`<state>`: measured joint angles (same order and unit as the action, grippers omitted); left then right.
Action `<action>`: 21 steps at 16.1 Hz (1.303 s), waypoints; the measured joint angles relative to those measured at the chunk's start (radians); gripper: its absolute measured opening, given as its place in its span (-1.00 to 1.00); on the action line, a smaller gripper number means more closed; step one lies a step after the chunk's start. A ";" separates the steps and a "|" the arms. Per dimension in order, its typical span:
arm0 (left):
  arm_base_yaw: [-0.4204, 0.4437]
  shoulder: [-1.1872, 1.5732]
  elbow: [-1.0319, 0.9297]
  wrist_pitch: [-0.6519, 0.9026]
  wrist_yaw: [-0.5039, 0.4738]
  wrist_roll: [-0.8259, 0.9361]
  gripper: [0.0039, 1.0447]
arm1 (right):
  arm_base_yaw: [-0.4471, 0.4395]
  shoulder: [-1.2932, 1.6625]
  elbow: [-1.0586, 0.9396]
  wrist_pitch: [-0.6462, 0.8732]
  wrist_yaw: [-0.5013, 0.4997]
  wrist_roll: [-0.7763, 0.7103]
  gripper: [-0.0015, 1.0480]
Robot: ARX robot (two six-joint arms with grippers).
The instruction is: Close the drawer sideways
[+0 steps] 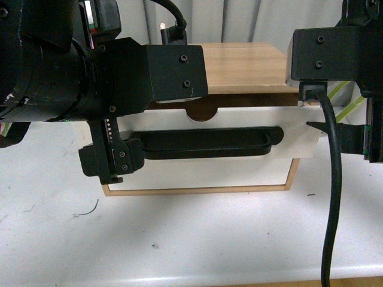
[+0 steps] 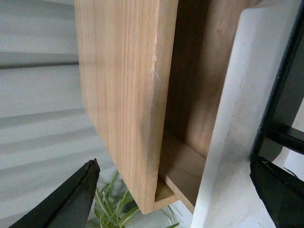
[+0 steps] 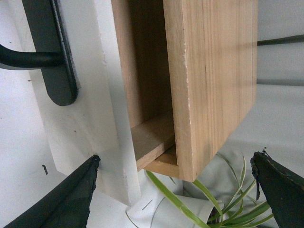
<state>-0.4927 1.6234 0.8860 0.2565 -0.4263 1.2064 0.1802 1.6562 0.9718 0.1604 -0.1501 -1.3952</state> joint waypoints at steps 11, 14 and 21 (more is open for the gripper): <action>0.012 0.154 0.097 0.174 -0.068 0.002 0.88 | 0.017 0.142 0.144 0.050 0.054 0.012 0.88; 0.002 0.171 0.105 0.191 -0.080 -0.002 0.88 | 0.018 0.147 0.145 0.057 0.065 0.020 0.88; -0.027 -0.031 0.037 0.071 -0.023 -0.271 0.88 | 0.044 -0.057 0.035 0.111 0.043 0.322 0.88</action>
<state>-0.5201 1.5921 0.9226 0.3271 -0.4496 0.9352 0.2245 1.5993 1.0073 0.2718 -0.1070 -1.0733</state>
